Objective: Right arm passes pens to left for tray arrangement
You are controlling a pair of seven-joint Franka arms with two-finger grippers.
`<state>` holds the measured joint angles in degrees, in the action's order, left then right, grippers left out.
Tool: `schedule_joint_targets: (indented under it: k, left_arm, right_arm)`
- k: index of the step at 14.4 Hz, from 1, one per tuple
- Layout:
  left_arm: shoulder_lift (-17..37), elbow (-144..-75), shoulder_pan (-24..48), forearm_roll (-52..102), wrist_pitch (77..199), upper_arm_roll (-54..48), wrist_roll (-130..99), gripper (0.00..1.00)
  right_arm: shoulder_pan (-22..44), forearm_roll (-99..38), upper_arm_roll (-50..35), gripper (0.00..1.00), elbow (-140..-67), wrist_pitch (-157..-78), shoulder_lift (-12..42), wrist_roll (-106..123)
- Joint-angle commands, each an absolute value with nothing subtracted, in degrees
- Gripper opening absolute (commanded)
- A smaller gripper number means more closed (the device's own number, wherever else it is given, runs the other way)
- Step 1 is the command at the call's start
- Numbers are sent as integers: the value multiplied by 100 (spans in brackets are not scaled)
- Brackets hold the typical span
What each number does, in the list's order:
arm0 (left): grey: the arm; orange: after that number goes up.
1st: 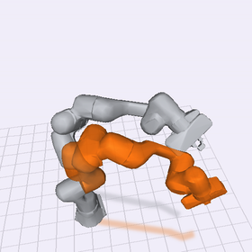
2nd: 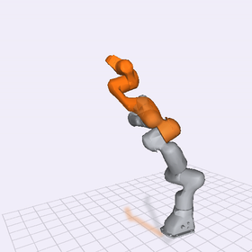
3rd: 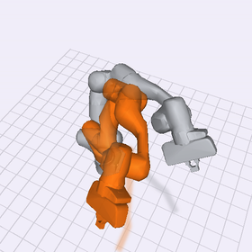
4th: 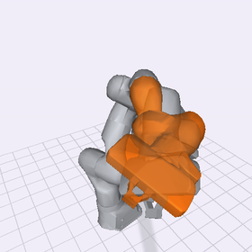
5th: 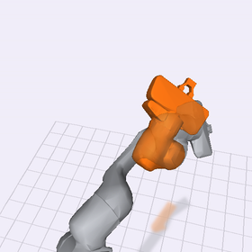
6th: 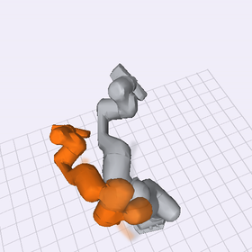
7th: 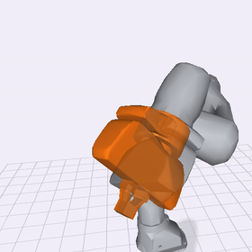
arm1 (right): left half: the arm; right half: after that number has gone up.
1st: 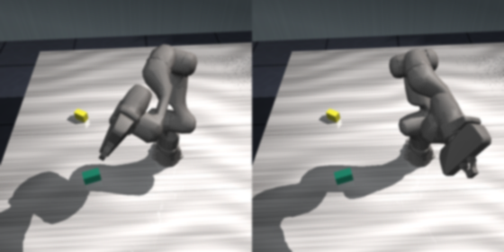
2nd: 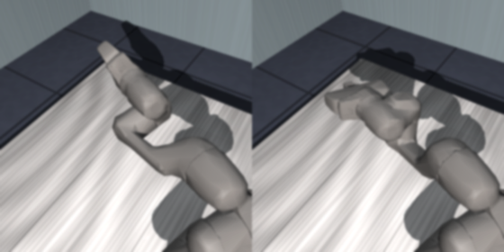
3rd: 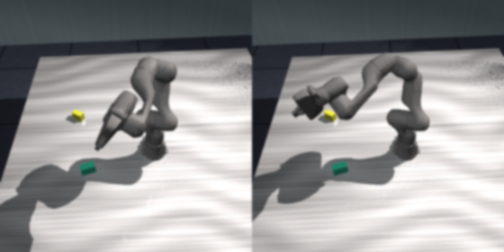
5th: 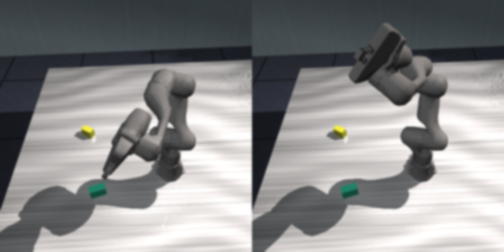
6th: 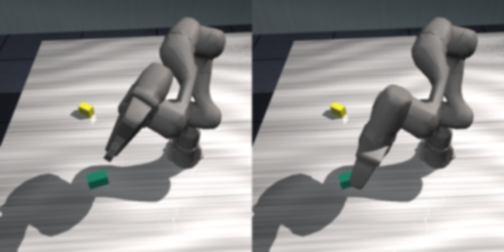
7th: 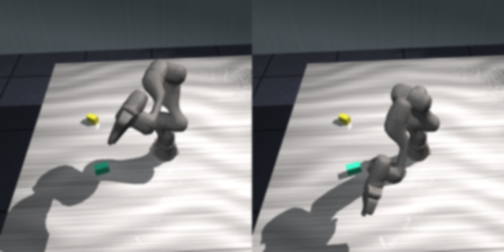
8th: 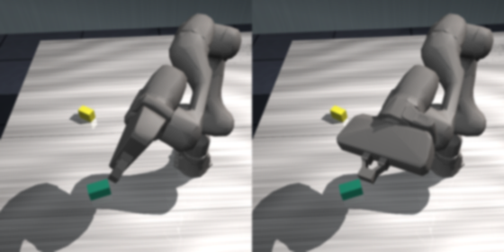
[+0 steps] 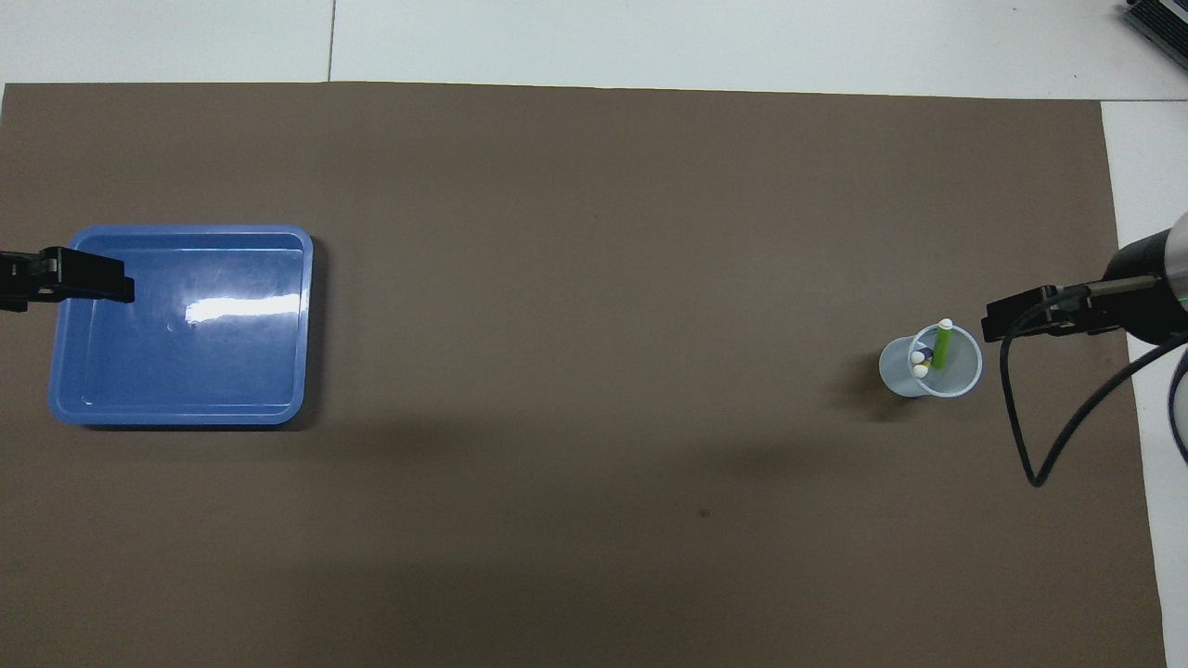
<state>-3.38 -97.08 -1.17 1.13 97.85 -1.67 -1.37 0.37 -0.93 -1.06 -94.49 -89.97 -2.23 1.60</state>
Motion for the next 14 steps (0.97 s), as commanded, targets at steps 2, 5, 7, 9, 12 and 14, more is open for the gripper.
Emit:
schedule_joint_targets:
  k: [2, 5, 7, 9, 12, 14]
  left_arm:
    - [-264, -9554, -185, 18, 9712, -211, -70, 100]
    - [-272, -9554, -193, 18, 9712, -220, -70, 100]
    - [-272, -9554, -228, 18, 9712, -220, -70, 100]
    - [-281, -9562, -237, 18, 9712, -228, -70, 100]
    - [-290, -9571, -237, 18, 9721, -229, -62, 100]
    - [-299, -9580, -255, 18, 9721, -229, -62, 100]
  right_arm:
    - [0, -35, -167, 100, -9448, -9044, -211, 53]
    - [0, -79, -167, 100, -9457, -9026, -211, 70]
    - [0, -114, -158, 100, -9457, -9035, -211, 62]
    - [-9, -132, -123, 100, -9440, -9035, -202, 62]
    - [-9, -132, -149, 100, -9396, -8992, -202, 62]
    - [0, -114, -280, 100, -9396, -8930, -211, 105]
